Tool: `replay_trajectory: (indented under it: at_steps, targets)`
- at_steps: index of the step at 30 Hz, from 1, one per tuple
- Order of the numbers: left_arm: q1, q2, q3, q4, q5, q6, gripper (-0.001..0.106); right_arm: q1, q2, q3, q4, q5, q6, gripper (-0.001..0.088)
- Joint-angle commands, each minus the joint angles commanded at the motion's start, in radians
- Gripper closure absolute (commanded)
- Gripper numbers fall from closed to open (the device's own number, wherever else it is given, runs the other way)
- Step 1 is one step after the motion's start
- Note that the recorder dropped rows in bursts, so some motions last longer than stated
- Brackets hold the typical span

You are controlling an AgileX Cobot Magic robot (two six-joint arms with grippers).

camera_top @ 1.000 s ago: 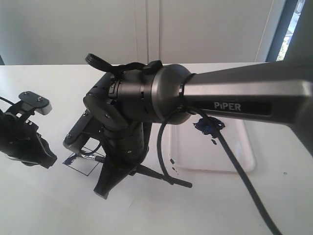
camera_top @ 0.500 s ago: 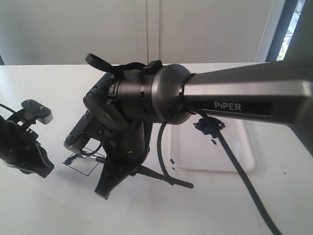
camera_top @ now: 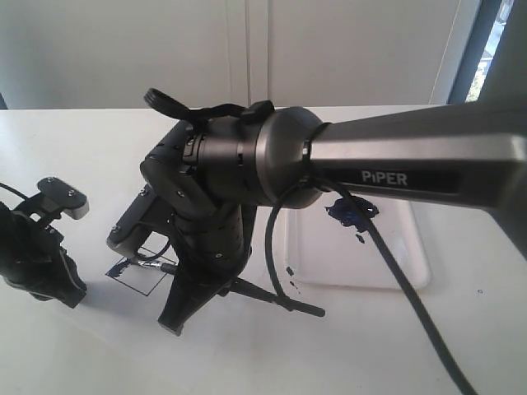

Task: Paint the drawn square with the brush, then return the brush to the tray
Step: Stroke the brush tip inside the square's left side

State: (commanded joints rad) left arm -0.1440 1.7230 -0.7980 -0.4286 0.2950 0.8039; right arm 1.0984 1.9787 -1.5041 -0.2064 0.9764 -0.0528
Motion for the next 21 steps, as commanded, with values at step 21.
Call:
replay_trajectory:
  at_steps: [21]
  targets:
    - [0.000,0.000,0.000,0.000,-0.006,0.000,0.071,0.000,0.027,0.000,0.041,-0.028,-0.060,0.0868]
